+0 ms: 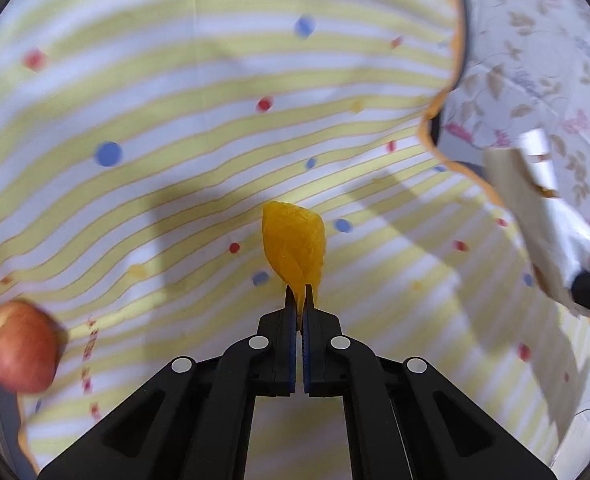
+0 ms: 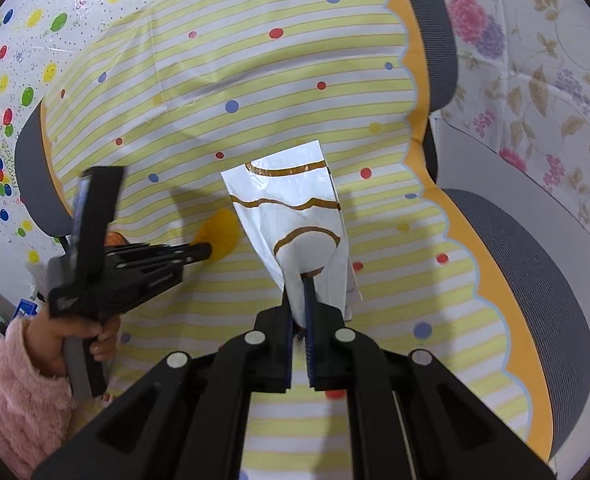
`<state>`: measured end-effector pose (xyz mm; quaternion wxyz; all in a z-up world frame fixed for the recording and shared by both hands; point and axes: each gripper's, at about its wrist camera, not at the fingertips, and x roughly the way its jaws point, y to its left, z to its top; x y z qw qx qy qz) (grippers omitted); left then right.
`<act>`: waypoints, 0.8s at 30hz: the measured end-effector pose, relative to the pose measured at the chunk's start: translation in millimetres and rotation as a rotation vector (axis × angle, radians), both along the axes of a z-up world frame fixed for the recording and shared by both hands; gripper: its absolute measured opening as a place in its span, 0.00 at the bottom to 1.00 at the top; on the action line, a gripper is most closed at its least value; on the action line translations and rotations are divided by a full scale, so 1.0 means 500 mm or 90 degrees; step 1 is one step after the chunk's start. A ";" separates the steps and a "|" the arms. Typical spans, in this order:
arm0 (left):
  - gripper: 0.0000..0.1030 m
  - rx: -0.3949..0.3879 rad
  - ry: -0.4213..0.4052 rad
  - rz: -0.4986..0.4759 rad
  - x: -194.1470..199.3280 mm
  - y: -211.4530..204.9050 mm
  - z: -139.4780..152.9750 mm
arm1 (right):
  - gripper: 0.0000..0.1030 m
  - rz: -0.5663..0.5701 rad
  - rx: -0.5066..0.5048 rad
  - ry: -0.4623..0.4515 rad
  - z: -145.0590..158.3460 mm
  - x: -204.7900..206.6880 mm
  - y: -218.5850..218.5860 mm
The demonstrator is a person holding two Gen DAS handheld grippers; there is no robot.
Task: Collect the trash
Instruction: 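Grasp the white paper wrapper with the right tool while the left tool grasps the orange peel, then carry the wrapper and orange peel over the pink bin and open both tools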
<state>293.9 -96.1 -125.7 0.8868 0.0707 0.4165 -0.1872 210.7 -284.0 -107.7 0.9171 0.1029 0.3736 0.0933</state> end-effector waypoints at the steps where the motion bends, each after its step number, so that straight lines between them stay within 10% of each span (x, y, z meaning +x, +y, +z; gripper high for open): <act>1: 0.02 -0.003 -0.012 0.000 -0.026 -0.002 0.011 | 0.05 -0.003 0.002 0.000 0.000 -0.011 -0.001; 24: 0.02 -0.030 -0.080 -0.053 -0.418 -0.076 0.076 | 0.05 -0.093 0.023 -0.018 0.007 -0.343 -0.045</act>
